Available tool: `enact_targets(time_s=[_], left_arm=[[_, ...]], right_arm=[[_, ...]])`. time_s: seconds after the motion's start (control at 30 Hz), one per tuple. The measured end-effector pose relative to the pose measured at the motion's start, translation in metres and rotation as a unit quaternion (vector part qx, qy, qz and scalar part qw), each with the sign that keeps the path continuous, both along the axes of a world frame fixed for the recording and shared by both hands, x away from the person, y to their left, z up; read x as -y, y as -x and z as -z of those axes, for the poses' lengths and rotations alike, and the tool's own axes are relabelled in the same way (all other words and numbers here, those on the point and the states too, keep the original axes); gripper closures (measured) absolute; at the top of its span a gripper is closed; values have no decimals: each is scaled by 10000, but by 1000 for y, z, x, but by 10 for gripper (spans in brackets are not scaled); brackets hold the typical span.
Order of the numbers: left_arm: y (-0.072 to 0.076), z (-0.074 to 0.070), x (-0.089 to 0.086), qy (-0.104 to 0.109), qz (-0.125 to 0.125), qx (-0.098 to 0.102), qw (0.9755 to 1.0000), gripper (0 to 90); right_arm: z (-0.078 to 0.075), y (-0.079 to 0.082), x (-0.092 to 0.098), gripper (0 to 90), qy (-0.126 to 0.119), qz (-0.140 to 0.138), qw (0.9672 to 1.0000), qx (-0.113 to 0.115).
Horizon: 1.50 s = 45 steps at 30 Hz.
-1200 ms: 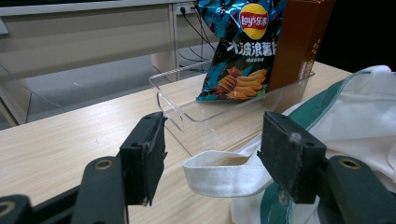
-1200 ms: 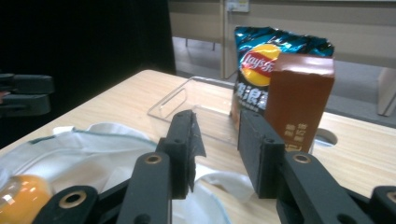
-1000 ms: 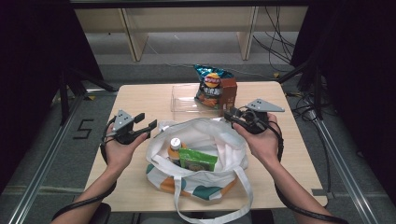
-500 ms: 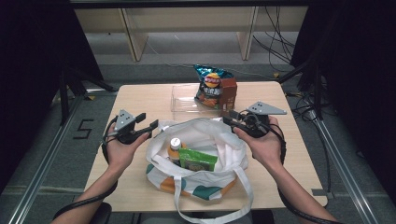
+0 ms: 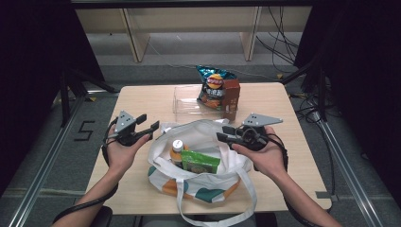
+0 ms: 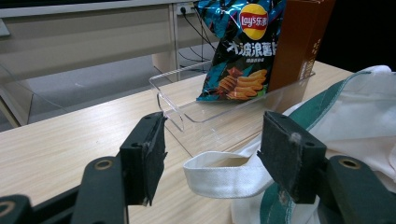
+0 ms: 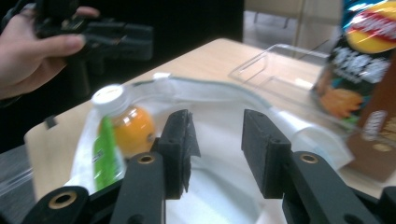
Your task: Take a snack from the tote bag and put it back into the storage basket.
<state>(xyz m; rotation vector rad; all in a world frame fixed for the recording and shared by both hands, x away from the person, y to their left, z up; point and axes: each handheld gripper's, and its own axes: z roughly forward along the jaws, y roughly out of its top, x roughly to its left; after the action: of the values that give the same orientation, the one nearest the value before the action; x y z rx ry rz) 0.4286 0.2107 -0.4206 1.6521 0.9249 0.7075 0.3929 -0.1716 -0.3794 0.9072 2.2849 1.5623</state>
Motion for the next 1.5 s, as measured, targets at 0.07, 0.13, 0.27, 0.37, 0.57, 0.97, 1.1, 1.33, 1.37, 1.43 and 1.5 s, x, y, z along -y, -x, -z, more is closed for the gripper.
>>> enact_targets(time_s=[0.07,0.13,0.27,0.37,0.57,0.97,1.1,1.33,1.37,1.43,1.5], left_arm=[[0,0,1,-4,13,6,10000,396],[0,0,1,-17,31,11,10000,397],[0,0,1,-5,38,7,10000,396],[1,-1,0,-10,46,36,10000,395],[1,-1,0,3,53,33,10000,395],[1,-1,1,-11,59,48,10000,392],[1,-1,1,-11,60,46,10000,391],[1,-1,1,-15,55,39,10000,387],[1,-1,1,-11,56,40,10000,386],[1,-1,1,-19,62,45,10000,385],[1,-1,1,-13,61,39,10000,384]], right_arm=[[4,4,-3,625,-55,-125,9998,-109],[6,7,-7,625,11,-275,9996,-77],[7,14,-14,622,36,-553,9983,-160],[7,17,-18,621,50,-678,9976,-155],[13,21,-22,615,106,-760,9964,-350],[18,24,-26,585,238,-1019,9937,-409],[21,25,-28,587,311,-1002,9936,-428],[30,24,-31,616,477,-1089,9918,-468],[31,25,-32,626,481,-1060,9918,-531],[32,25,-31,652,554,-1101,9907,-574],[34,25,-31,688,673,-1108,9901,-538]])
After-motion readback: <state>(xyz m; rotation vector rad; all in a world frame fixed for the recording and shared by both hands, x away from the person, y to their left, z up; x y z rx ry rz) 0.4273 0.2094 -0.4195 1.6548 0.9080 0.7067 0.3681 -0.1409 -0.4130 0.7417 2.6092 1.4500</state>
